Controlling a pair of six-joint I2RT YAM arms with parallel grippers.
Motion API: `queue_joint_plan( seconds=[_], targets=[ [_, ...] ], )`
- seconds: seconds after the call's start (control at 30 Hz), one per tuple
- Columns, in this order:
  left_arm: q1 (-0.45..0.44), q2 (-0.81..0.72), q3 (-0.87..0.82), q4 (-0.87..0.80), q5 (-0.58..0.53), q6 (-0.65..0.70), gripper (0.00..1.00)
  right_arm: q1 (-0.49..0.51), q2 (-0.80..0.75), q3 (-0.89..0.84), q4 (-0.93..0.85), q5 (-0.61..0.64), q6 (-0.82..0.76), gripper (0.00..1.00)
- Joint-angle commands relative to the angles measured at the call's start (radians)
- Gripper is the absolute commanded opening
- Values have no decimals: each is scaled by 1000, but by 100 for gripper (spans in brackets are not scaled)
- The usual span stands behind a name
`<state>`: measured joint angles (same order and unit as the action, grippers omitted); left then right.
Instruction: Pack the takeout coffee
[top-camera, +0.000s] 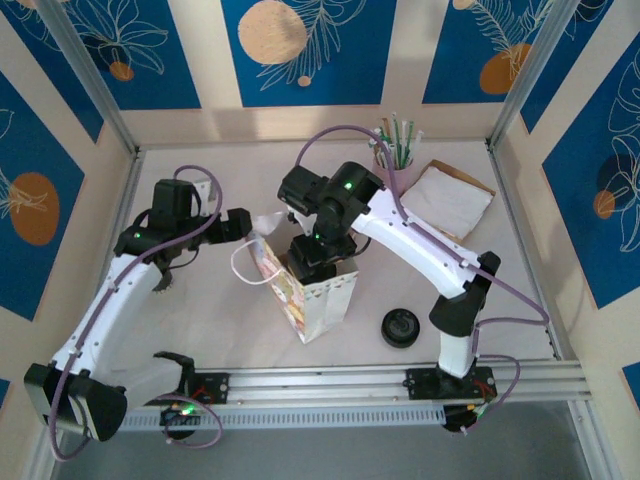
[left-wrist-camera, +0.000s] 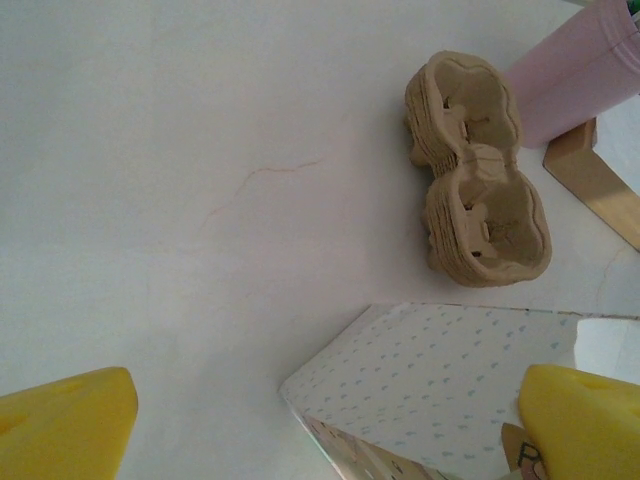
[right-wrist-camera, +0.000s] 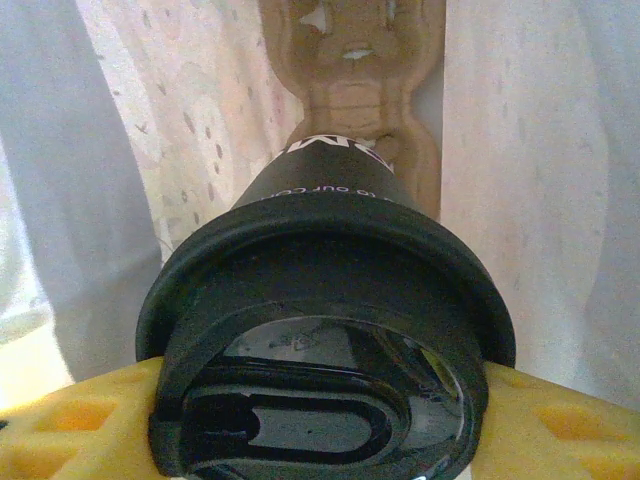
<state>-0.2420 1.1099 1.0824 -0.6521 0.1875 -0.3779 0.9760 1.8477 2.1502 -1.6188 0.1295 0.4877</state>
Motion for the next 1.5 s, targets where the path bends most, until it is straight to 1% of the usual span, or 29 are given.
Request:
queue_joint_plan(
  seconds=[0.0,0.1,0.17,0.37,0.4,0.47,0.53,0.63,0.7,0.77,0.8,0.87,0.93,1.0,1.07,1.17,1.23,1.3,1.47],
  targets=[
    [12,11,-37,-23,13,2,98,13,-18,-32,-161,-31,5,65],
    [11,-21,-36,3,26,-7,98,16,-22,-59,-161,-38,6,64],
    [11,-57,-32,38,54,-13,100,16,-22,-70,-161,-37,7,64],
    [12,-108,36,97,120,-35,100,17,-8,-64,-161,-43,0,64],
    [12,-111,46,97,114,-37,100,18,-6,-63,-161,-44,-1,64],
    [12,-127,58,75,64,-42,100,18,-3,-63,-161,-49,0,64],
    [17,-149,51,36,-10,-53,100,18,-3,-65,-161,-54,-1,64],
    [33,-208,6,-27,-97,-67,99,18,-3,-74,-161,-62,-4,64],
    [35,-254,-27,-71,-132,-71,96,16,-2,-76,-161,-66,-5,64],
    [35,-286,-49,-124,-140,-75,92,15,1,-78,-161,-71,-9,64],
    [35,-295,-60,-142,-131,-79,88,15,2,-79,-161,-71,-11,64],
    [35,-310,-86,-175,-78,-87,74,14,5,-87,-161,-73,-11,64],
    [35,-319,-124,-206,-21,-94,62,15,6,-100,-161,-71,-11,64],
    [34,-340,-169,-218,23,-108,52,15,5,-107,-161,-71,-12,64],
    [35,-366,-224,-203,78,-134,44,15,5,-114,-161,-74,-13,64],
    [28,-360,-300,-136,177,-181,40,19,5,-121,-161,-76,-14,64],
    [10,-338,-347,-76,218,-209,37,23,3,-129,-161,-78,-13,64],
    [-18,-319,-381,-24,227,-236,37,26,-2,-146,-161,-79,-14,64],
    [-110,-246,-401,80,191,-277,36,30,-7,-196,-161,-80,-16,64]
  ],
)
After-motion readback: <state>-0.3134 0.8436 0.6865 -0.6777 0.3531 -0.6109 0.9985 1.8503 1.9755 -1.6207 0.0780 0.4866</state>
